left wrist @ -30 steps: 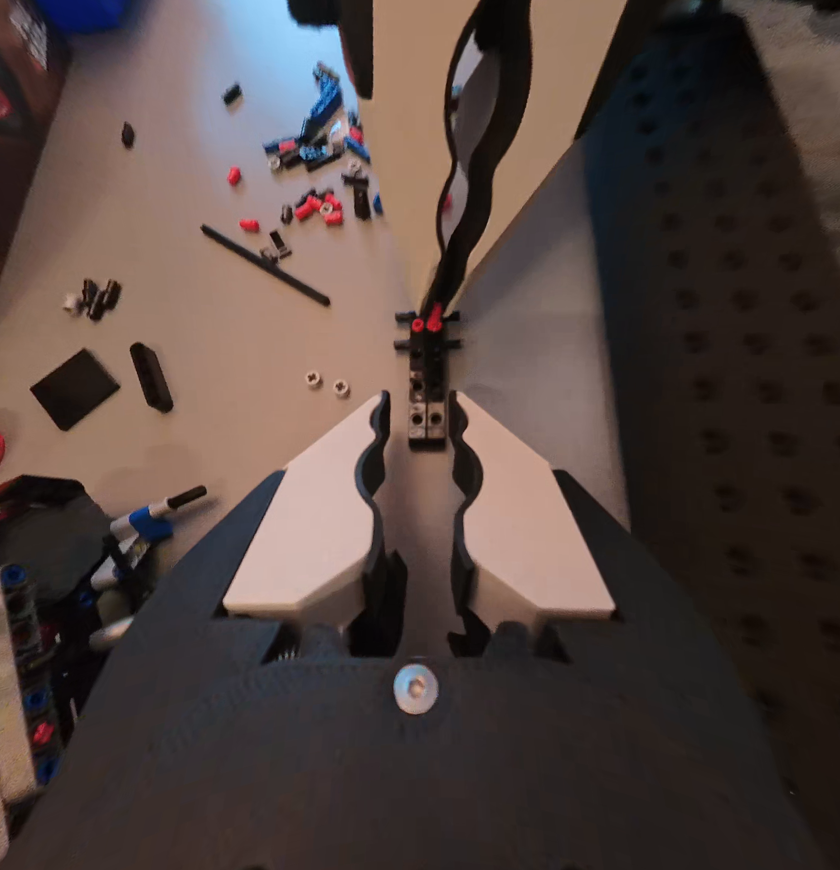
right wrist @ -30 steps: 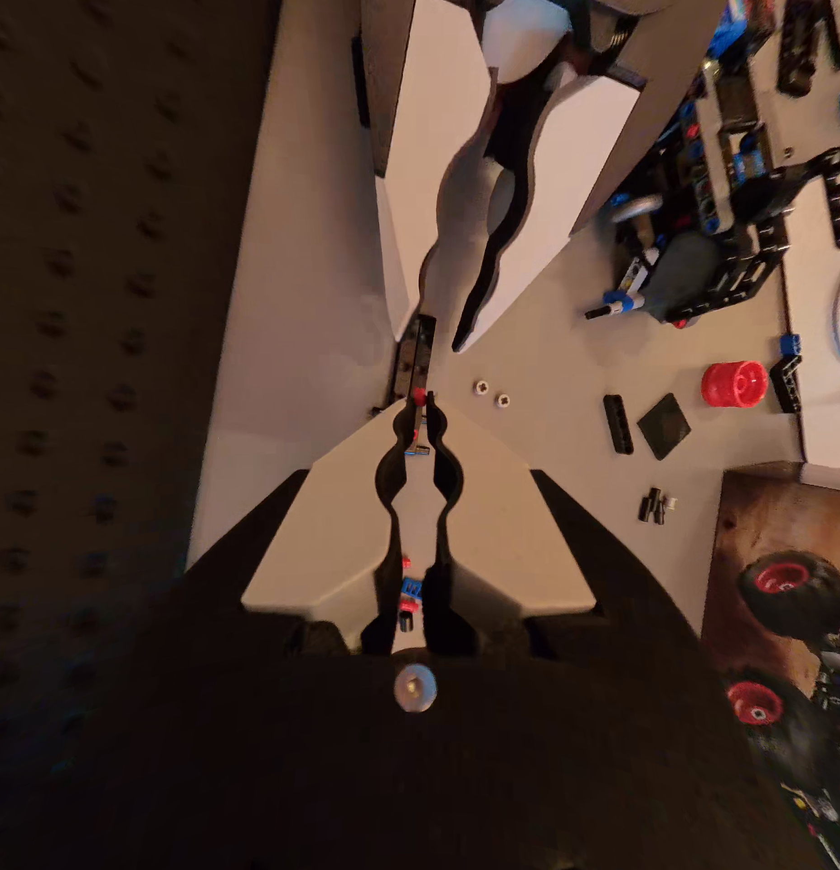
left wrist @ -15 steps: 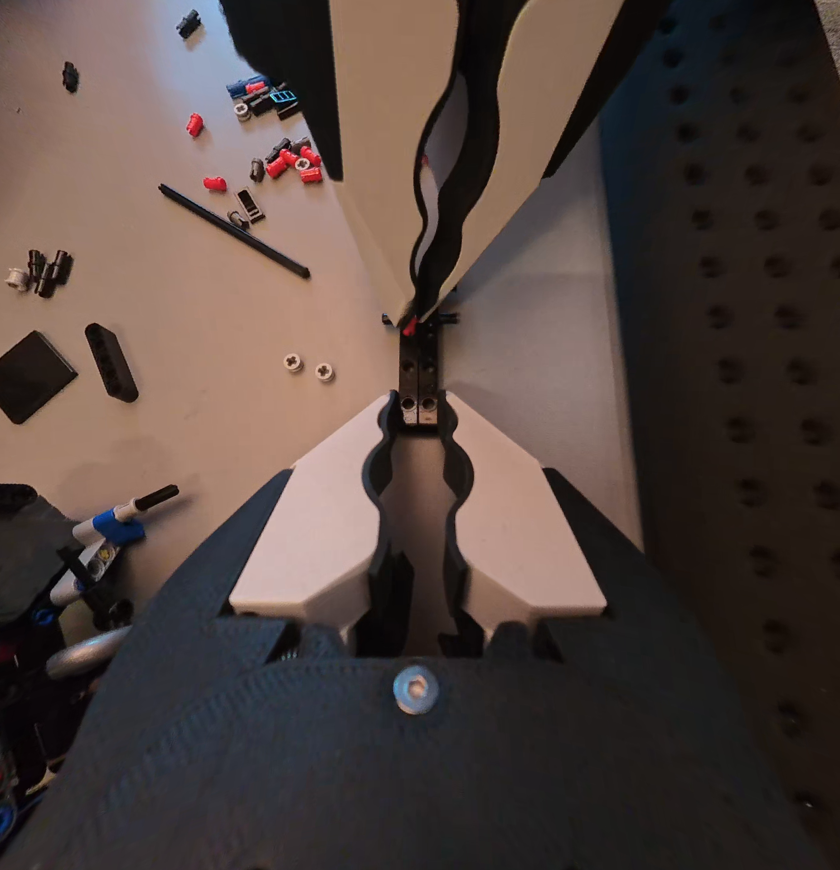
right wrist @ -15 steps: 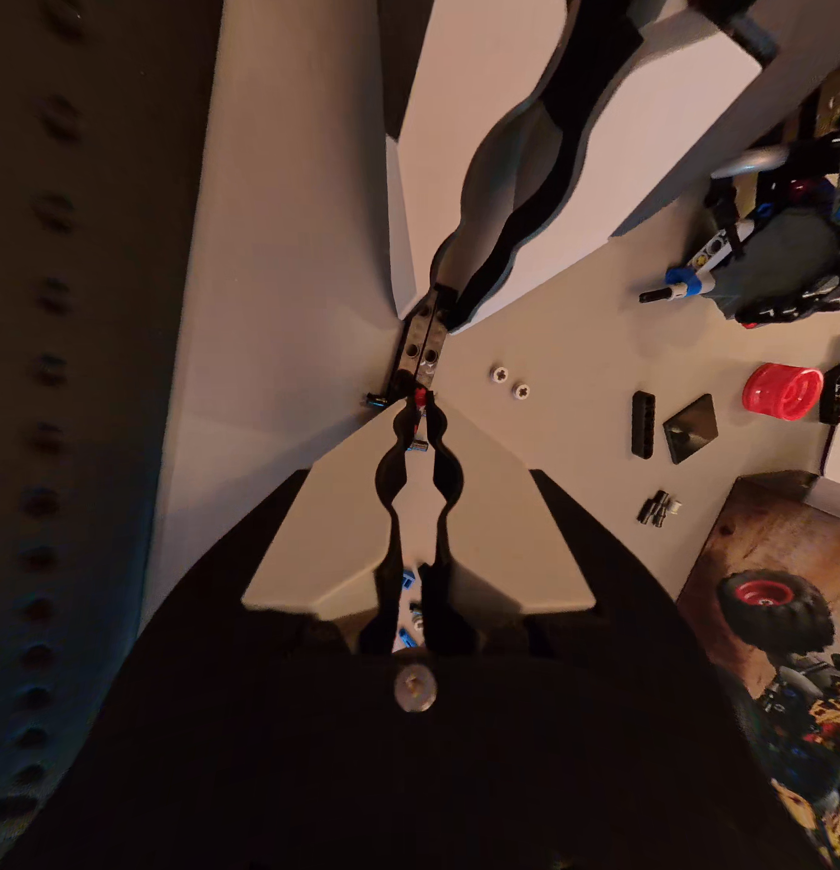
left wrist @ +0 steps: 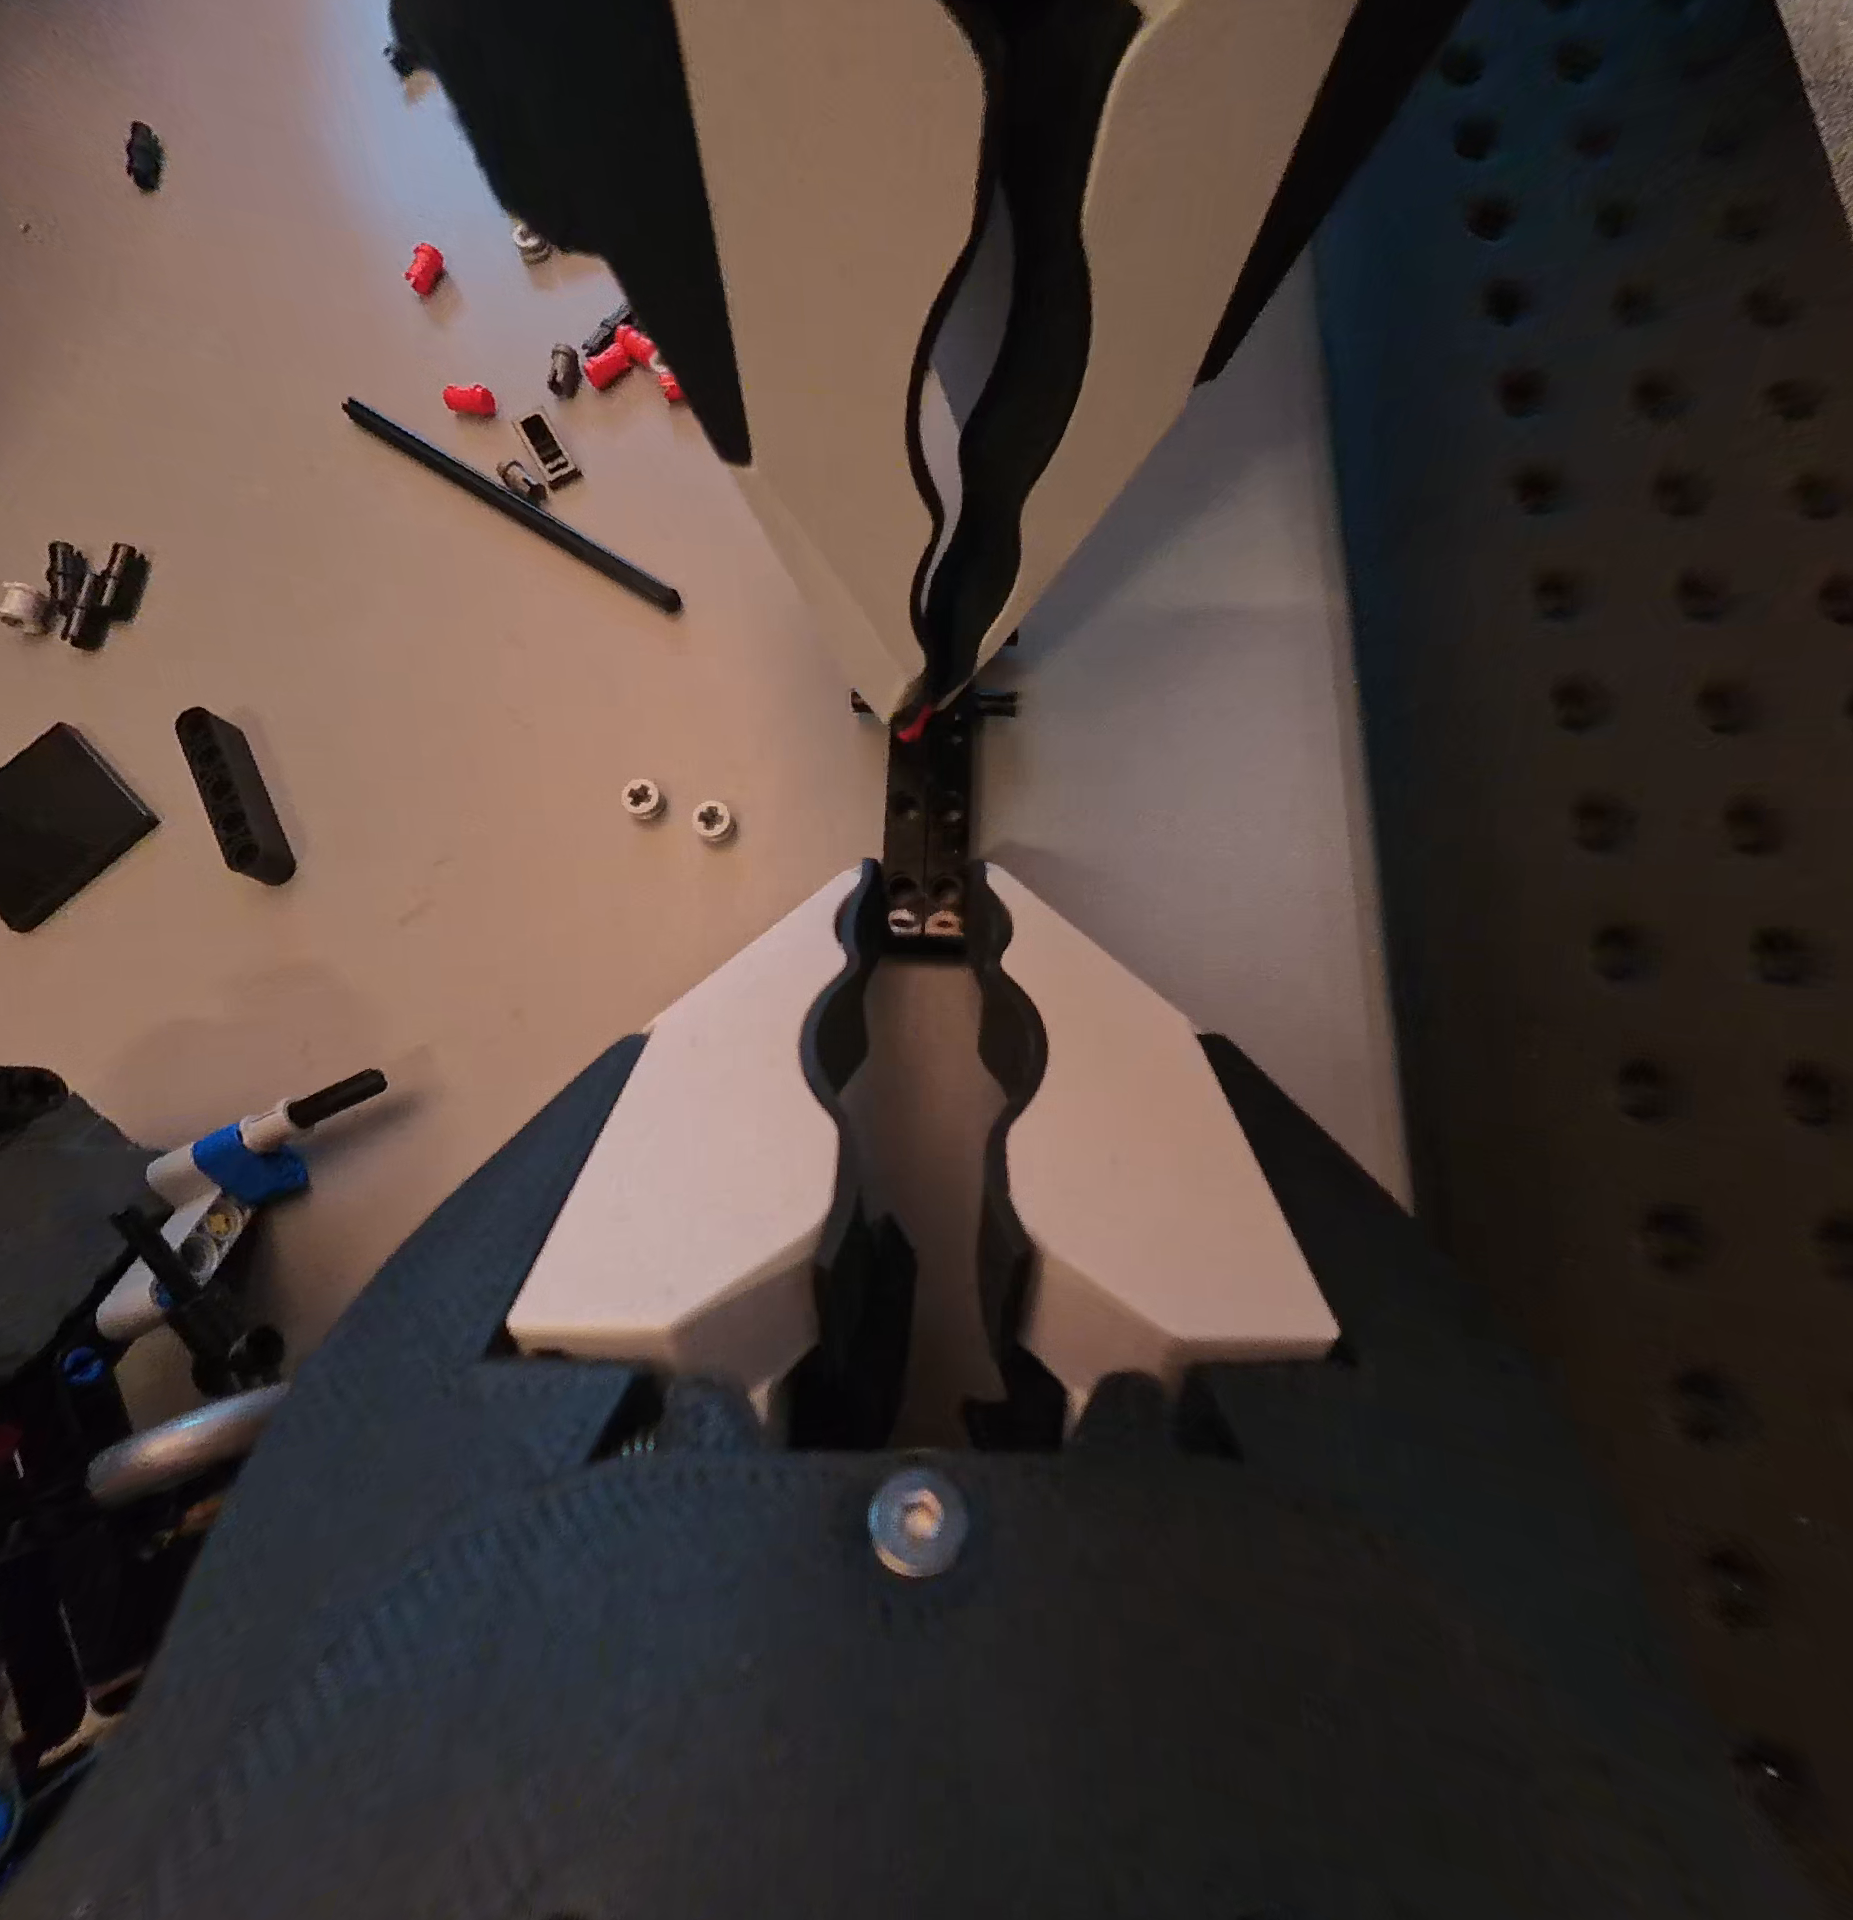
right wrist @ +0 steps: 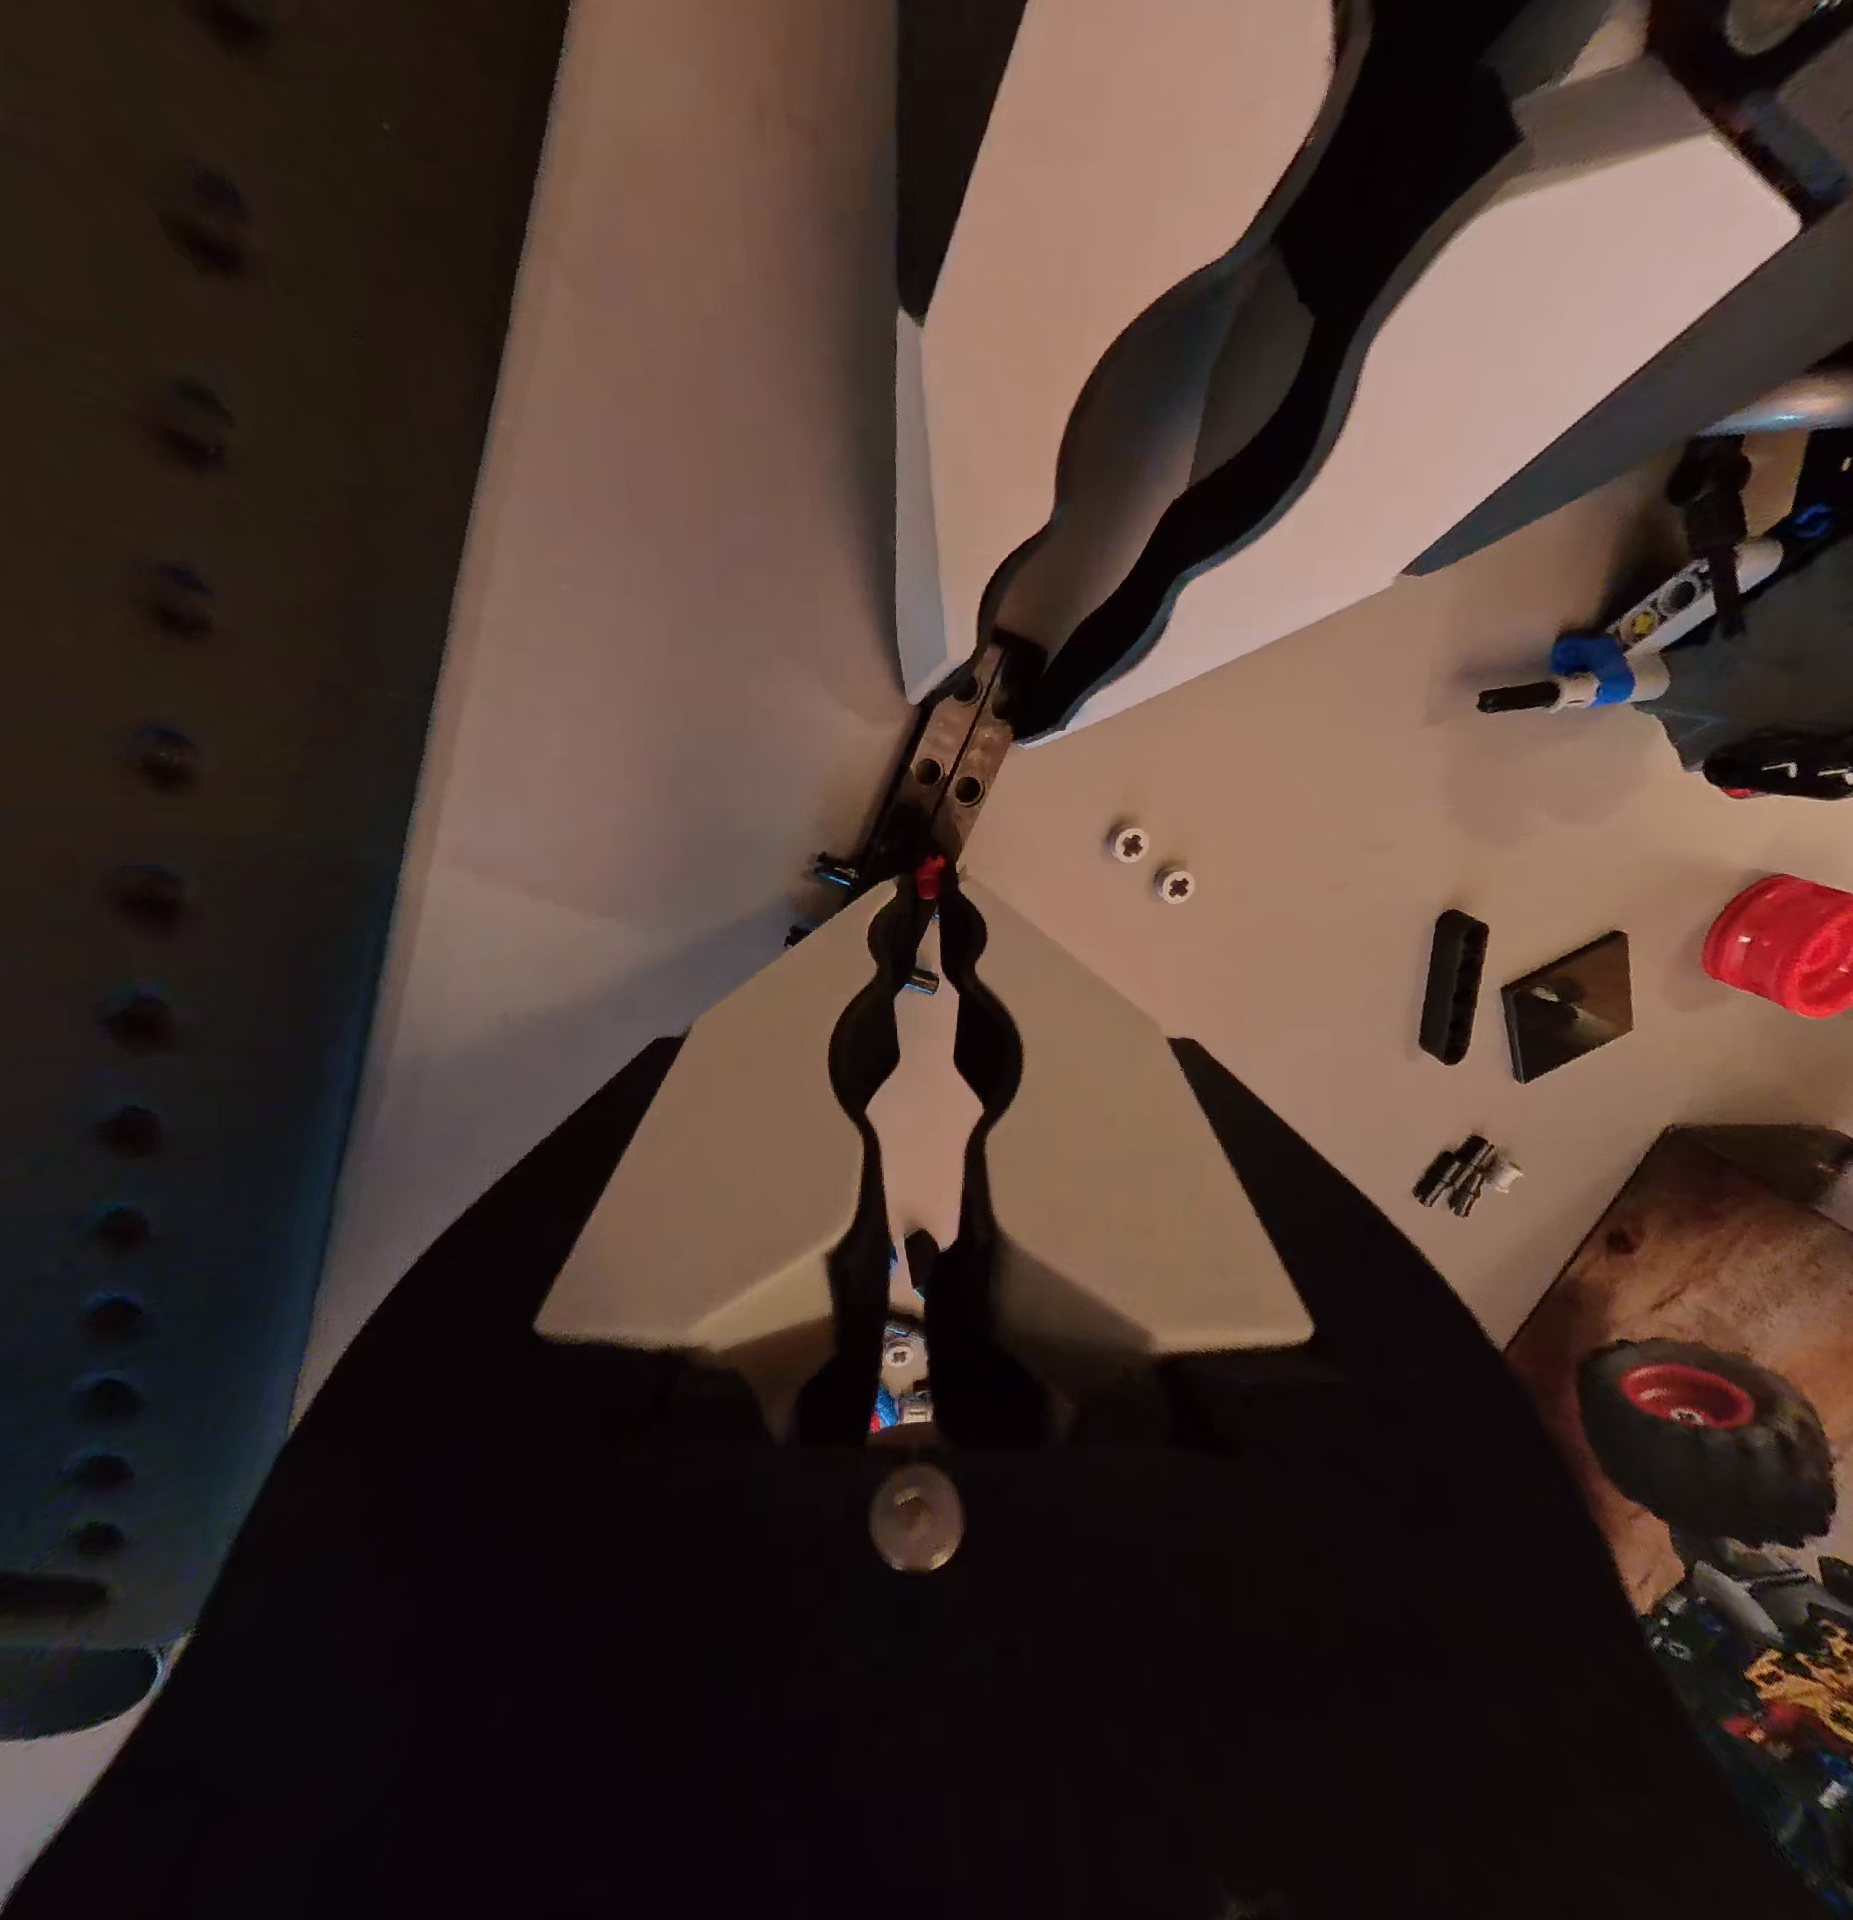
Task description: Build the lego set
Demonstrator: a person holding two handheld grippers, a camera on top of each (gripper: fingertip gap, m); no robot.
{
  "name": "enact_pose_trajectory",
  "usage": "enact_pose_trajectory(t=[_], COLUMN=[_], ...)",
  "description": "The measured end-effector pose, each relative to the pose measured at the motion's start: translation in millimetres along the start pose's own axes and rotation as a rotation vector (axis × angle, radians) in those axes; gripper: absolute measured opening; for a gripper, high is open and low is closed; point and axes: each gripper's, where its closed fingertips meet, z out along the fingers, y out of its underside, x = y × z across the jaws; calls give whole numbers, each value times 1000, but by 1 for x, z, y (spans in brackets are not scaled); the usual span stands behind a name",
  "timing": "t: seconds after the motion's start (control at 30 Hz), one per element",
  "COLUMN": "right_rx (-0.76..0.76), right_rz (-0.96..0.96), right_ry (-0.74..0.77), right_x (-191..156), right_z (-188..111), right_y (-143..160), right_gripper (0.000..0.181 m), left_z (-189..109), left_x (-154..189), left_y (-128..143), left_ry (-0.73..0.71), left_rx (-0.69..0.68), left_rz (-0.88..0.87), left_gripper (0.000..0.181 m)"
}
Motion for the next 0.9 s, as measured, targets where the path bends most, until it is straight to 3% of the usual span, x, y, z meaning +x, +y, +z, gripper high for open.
enact_pose_trajectory(t=[0.9], right_rx=[76], right_rz=[-66], right_ry=[-258], right_x=[-7], right_z=[-1], right_y=[-4], right_gripper=[0], left_z=[-1], left_x=[2], left_y=[0], left_ry=[34], left_rx=[9], left_rz=[-30], left_gripper=[15])
